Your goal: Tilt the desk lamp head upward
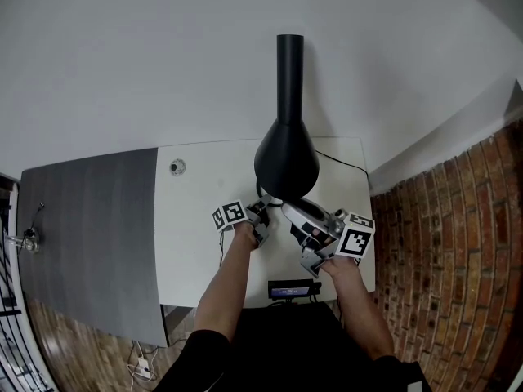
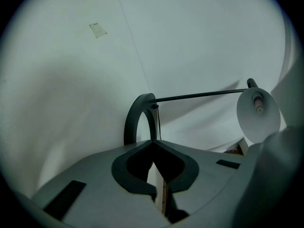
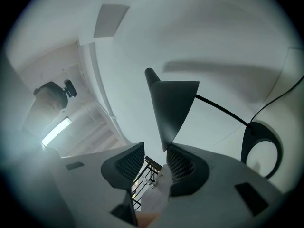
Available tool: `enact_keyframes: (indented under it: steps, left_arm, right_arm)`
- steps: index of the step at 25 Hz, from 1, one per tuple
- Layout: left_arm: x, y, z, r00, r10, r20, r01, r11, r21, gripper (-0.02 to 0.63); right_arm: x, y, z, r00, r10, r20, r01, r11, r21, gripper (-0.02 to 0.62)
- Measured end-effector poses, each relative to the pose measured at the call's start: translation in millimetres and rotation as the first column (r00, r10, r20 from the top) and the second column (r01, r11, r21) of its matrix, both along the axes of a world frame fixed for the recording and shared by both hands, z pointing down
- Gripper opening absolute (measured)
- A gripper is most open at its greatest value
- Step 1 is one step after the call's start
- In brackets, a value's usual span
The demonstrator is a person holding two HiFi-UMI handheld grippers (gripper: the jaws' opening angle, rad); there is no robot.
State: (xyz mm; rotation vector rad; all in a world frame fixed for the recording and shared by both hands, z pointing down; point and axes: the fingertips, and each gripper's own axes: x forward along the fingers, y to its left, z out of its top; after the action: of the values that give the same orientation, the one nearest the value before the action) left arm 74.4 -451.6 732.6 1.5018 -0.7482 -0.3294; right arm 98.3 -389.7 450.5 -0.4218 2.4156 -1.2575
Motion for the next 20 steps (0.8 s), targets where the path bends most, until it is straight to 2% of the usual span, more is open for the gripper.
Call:
enact_keyframes:
  steps: [11, 20]
  left_arm:
    - [-1, 1, 0, 1.0, -0.006, 0.006, 0.006, 1.0, -0.001, 0.014]
    - [-1, -2, -1, 1.0, -0.014, 0.012, 0.014, 1.0, 0.003, 0.014]
  right_arm:
    - [0, 20, -30, 0.998, -0.04, 0.038, 0.037, 0.997, 0.062, 0.13]
    - [-2, 35, -74, 0.997, -0.059, 0.051, 0.049, 0.983, 0.177, 0.13]
